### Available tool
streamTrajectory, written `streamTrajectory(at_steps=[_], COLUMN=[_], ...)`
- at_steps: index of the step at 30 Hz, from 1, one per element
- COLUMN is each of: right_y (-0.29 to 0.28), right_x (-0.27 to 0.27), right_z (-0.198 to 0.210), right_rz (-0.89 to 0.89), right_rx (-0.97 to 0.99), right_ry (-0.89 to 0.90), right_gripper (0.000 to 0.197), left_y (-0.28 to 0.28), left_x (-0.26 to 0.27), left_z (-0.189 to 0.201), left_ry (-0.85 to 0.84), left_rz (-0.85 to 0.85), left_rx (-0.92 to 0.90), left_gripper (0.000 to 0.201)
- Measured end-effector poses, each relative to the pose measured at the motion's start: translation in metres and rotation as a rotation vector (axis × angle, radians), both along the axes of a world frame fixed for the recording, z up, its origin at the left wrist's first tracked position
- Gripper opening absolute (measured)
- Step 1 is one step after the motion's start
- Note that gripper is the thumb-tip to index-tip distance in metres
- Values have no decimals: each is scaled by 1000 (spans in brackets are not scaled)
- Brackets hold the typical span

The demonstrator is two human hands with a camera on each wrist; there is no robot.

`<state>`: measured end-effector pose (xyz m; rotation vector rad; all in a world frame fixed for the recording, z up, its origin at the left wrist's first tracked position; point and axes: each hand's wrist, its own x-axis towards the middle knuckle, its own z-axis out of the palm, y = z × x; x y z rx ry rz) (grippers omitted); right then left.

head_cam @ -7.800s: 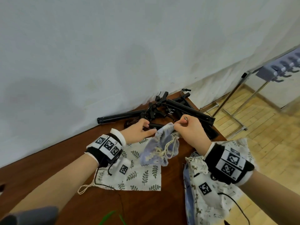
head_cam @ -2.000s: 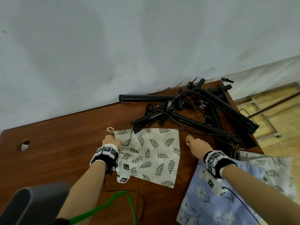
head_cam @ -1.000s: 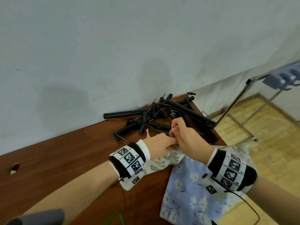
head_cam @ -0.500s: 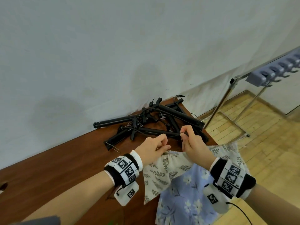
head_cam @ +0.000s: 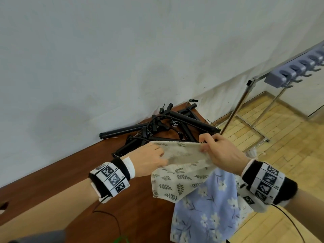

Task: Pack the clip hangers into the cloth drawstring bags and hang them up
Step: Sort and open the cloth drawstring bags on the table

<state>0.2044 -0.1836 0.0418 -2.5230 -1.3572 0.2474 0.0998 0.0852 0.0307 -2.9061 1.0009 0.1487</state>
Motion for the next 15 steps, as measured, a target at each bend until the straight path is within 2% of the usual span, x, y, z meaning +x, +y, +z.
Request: streamTrajectory(at_steps=[2, 3, 6, 8, 10, 12, 13, 15], right_y=[9, 16, 41, 53, 58, 57, 55, 48], right_x=[-5, -11, -29, -31, -29, -24, -22, -21], right_z=[-2, -1, -1, -13, -29, -40, -43, -43], right_rz=[52, 52, -62, -140, -151, -124, -108, -131], right_rx=[69, 145, 313, 231, 35, -169, -227, -211], right_ry=[10, 94, 629, 883, 884, 741, 678, 631], right_gripper=[24, 18, 8, 9, 9, 14, 19, 23], left_y=[-5, -9, -21, -26, -26, -24, -22, -16], left_x=[3, 3, 2, 1, -2, -8, -12, -19], left_z=[2, 5, 12, 12, 12, 12, 12, 12], left_ry=[-28, -26, -30, -50, -93, -142, -151, -132], left_rz=[-74, -125, -259, -326, -392, -423, -421, -398], left_rx=[23, 40, 69, 91, 108, 152, 171, 206], left_gripper=[34, 39, 32, 34, 27, 25, 25, 23])
